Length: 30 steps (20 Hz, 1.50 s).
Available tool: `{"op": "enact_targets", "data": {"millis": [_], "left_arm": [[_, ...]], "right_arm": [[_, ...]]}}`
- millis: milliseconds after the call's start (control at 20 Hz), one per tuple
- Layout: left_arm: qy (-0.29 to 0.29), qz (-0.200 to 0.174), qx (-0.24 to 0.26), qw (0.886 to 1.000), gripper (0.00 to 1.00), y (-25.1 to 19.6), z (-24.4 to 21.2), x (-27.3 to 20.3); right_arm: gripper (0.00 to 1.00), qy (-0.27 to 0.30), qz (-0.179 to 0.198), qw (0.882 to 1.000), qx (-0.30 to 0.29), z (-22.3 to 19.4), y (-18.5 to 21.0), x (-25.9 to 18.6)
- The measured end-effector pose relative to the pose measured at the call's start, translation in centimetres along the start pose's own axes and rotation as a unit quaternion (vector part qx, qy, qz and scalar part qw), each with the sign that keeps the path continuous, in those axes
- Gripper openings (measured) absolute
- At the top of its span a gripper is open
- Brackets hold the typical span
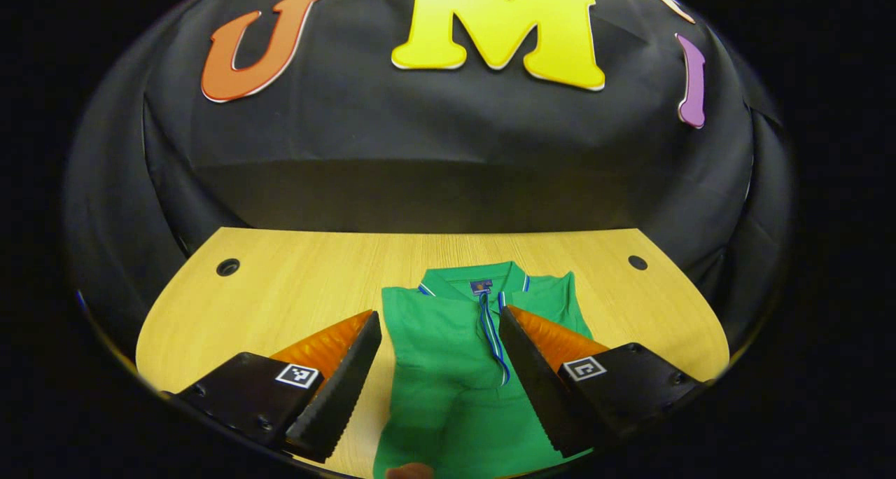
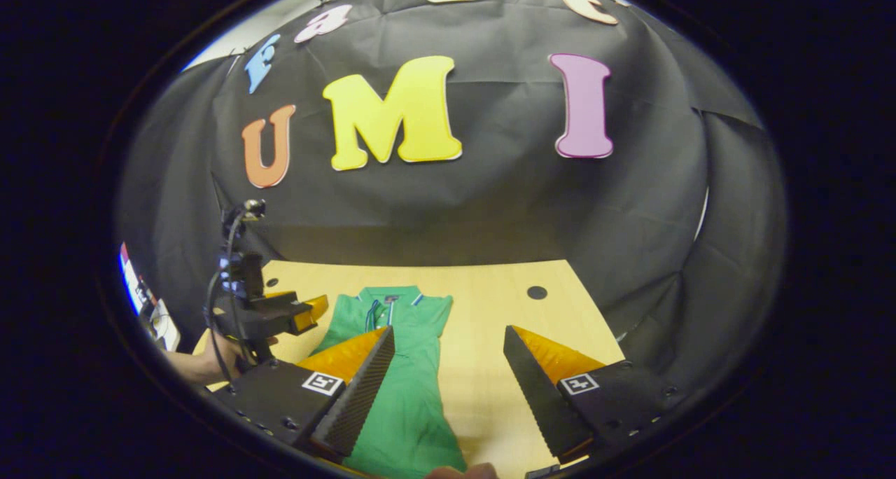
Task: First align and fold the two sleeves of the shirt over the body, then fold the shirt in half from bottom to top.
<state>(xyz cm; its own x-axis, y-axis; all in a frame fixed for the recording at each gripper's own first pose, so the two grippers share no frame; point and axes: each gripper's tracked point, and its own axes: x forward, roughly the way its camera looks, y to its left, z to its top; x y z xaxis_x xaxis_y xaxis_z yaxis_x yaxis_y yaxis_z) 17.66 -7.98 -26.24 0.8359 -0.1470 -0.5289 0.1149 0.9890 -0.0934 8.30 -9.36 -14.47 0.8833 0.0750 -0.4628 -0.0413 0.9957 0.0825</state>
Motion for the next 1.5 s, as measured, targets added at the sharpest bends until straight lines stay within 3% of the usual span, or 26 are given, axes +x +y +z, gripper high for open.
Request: {"op": "enact_targets", "data": {"millis": [350, 600, 800, 950, 1200, 1500], "left_arm": [[-0.060, 0.000, 0.008, 0.998, 1.00, 1.9, 2.5, -11.5], [-0.032, -0.030, 0.050, 0.998, 1.00, 1.9, -2.0, -17.2], [0.025, -0.026, 0.047, 0.998, 1.00, 3.2, -6.7, -19.5], [0.086, -0.044, 0.033, 0.995, 1.00, 3.2, -10.7, -20.9], [0.237, -0.074, 0.009, 0.969, 1.00, 3.6, -19.6, -23.6], [0.325, -0.062, -0.009, 0.944, 1.00, 4.6, -24.7, -25.3]], "right_arm": [[0.97, 0.001, 0.026, 0.998, -0.052, -1.7, 2.6, -1.5], [0.97, 0.027, 0.031, 0.994, -0.100, -5.6, 2.3, -2.9], [0.99, 0.070, 0.029, 0.993, -0.095, -10.0, 0.9, -4.0], [0.96, 0.120, 0.016, 0.988, -0.092, -14.1, -1.2, -4.8], [0.96, 0.214, 0.004, 0.972, -0.093, -21.0, -3.7, -5.2], [0.96, 0.318, 0.007, 0.944, -0.084, -28.0, -3.9, -5.4]]}}
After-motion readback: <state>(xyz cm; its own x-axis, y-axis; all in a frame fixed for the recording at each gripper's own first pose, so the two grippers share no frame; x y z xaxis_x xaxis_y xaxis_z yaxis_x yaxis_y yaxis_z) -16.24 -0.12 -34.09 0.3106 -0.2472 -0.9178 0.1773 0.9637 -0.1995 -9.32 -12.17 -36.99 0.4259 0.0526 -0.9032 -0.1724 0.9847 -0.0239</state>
